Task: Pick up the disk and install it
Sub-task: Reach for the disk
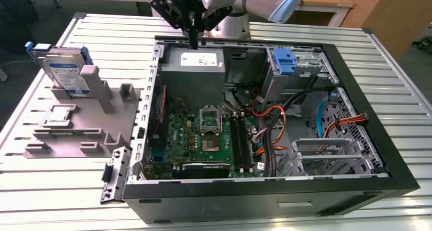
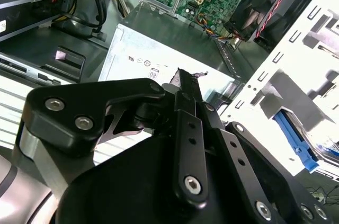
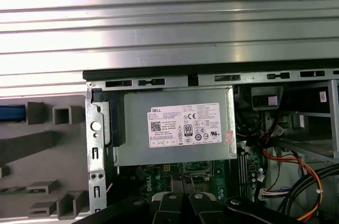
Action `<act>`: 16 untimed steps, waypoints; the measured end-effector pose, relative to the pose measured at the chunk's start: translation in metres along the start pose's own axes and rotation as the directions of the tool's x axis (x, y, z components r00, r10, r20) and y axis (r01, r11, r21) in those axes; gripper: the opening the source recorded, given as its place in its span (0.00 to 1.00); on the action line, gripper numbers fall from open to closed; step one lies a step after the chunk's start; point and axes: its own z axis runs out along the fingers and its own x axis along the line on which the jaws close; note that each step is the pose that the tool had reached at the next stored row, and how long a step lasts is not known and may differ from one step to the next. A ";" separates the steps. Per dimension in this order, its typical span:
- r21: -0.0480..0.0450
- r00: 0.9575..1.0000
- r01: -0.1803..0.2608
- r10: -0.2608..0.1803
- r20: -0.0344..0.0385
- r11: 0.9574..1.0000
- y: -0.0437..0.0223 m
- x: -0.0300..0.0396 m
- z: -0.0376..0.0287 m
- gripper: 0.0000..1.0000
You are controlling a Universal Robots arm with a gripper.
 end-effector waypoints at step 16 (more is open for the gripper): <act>0.000 1.000 0.000 0.000 0.000 1.000 -0.0003 0.0036 0.0000 0.10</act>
